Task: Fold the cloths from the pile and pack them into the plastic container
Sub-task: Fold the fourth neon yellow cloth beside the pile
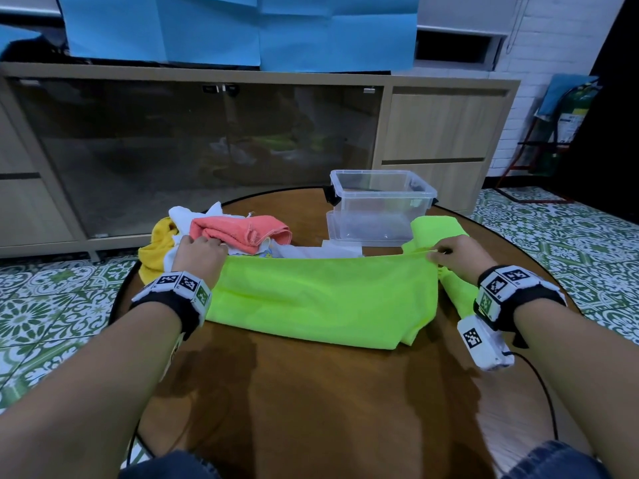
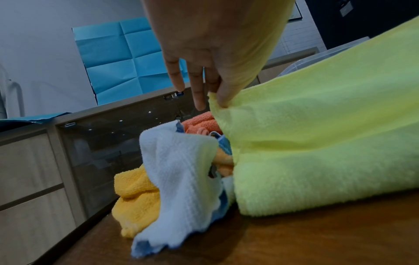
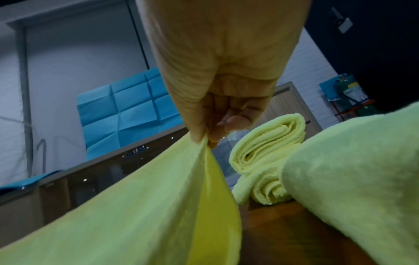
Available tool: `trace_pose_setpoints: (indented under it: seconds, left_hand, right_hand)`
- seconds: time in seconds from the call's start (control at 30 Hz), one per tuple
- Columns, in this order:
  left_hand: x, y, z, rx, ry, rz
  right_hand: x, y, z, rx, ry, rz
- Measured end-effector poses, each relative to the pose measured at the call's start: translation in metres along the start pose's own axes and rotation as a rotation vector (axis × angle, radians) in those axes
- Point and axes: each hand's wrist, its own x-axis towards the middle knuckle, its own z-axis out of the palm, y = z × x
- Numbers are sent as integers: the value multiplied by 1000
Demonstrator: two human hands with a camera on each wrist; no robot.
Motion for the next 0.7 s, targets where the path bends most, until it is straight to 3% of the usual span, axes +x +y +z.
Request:
trace_pose_setpoints:
  seconds: [0.1, 0.23, 0.7]
  left_hand:
    - [0, 0, 0, 4, -3, 4]
    - [-4, -2, 0, 35, -33, 30]
    - [-3, -3, 7, 6, 0, 42]
  right_hand:
    - [-1, 0, 2, 78, -72, -8]
    - [-6, -3, 13, -92, -217, -13]
    - [3, -29, 27, 103, -60, -123]
